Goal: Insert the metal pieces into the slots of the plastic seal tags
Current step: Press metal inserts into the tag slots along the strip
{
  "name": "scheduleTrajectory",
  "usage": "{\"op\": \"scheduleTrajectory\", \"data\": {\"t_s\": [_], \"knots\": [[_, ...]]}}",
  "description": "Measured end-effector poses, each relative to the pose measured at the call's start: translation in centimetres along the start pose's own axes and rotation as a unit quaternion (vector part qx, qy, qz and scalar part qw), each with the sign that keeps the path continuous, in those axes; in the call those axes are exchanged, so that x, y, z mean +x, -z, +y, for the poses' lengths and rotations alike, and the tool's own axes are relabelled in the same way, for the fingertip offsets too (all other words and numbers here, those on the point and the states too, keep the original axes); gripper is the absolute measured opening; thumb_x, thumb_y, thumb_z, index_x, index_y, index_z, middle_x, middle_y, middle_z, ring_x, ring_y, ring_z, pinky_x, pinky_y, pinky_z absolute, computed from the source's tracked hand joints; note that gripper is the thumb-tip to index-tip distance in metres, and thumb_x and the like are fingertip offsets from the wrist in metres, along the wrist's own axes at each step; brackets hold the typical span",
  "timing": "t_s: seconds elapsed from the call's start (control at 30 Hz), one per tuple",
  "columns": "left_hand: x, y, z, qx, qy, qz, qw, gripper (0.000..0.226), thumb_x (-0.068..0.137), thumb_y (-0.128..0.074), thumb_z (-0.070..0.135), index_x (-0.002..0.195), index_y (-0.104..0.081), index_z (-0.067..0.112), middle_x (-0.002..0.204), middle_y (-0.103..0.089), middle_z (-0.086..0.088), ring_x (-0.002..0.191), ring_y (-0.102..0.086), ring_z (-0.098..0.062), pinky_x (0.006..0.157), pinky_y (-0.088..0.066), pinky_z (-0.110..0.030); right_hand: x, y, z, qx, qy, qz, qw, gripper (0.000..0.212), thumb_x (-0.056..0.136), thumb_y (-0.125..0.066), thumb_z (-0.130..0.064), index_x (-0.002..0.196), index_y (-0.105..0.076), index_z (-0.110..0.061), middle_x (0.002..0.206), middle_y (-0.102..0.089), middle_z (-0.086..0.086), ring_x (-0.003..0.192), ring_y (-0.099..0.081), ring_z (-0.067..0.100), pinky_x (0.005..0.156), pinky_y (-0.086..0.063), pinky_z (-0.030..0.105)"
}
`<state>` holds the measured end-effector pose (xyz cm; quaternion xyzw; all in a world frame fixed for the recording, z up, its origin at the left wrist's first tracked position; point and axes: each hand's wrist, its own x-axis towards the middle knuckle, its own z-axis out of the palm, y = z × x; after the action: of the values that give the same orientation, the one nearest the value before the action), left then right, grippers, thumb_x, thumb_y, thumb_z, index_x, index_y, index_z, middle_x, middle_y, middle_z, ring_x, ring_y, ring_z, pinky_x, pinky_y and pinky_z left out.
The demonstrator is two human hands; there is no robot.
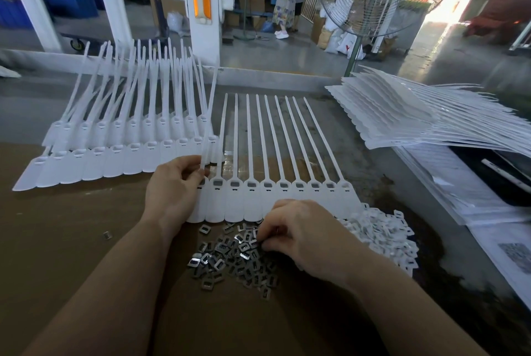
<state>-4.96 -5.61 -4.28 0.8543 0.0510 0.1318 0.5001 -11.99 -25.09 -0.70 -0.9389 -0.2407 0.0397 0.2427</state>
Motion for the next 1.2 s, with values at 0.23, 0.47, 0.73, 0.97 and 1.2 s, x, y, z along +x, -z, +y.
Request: {"op": "scheduleTrajectory", "data": {"t_s": [0.23,0.47,0.73,0.97,1.2], "knots": [[-0.1,0.0,0.1,0.000,0.000,0.000,1.000,0.033,0.093,-0.055,0.011,0.126,-0.058,0.008,0.095,-0.063,0.006,0.092,-0.057,-0.009,0.083,-0.039,-0.021,-0.3,0.3,0.6,0.055,-0.015,0.057,0.997,0.006,0.086,-0.064,-0.017,0.085,-0.064,-0.022,0.084,-0.058,-0.015,0.082,-0.055,0.002,0.080,-0.047,0.020],[-0.1,0.0,0.2,0.013,-0.005,0.011,1.000,0.030,0.093,-0.056,0.010,0.123,-0.061,0.008,0.088,-0.061,0.012,0.088,-0.056,-0.008,0.081,-0.039,-0.023,-0.6,1.9,2.6,0.180,-0.092,0.178,0.963,0.015,0.087,-0.062,-0.008,0.090,-0.070,-0.021,0.083,-0.066,-0.016,0.078,-0.060,-0.005,0.073,-0.046,0.007],[-0.1,-0.1,0.1,0.016,-0.008,0.010,1.000,0.031,0.093,-0.056,0.011,0.123,-0.060,0.009,0.090,-0.063,0.010,0.079,-0.054,0.000,0.075,-0.038,-0.017,-0.8,4.2,6.3,0.237,-0.202,0.266,0.912,0.008,0.083,-0.064,-0.001,0.083,-0.066,-0.008,0.073,-0.070,0.004,0.067,-0.068,0.011,0.064,-0.056,0.019],[-0.1,-0.1,0.1,0.012,0.001,0.010,1.000,0.031,0.093,-0.056,0.011,0.123,-0.061,0.009,0.092,-0.062,0.006,0.088,-0.057,-0.009,0.083,-0.041,-0.024,-0.8,5.2,9.1,0.151,-0.269,0.277,0.910,0.009,0.087,-0.062,-0.005,0.080,-0.067,-0.009,0.071,-0.066,0.007,0.061,-0.061,0.019,0.052,-0.051,0.016],[-0.1,0.0,0.1,0.015,0.004,0.007,1.000,0.031,0.093,-0.056,0.011,0.123,-0.060,0.009,0.093,-0.062,0.007,0.088,-0.057,-0.007,0.083,-0.041,-0.024,-0.2,5.0,9.8,0.068,-0.278,0.230,0.930,0.011,0.090,-0.057,-0.008,0.088,-0.068,-0.007,0.079,-0.062,0.002,0.069,-0.055,0.013,0.064,-0.043,0.024]]}}
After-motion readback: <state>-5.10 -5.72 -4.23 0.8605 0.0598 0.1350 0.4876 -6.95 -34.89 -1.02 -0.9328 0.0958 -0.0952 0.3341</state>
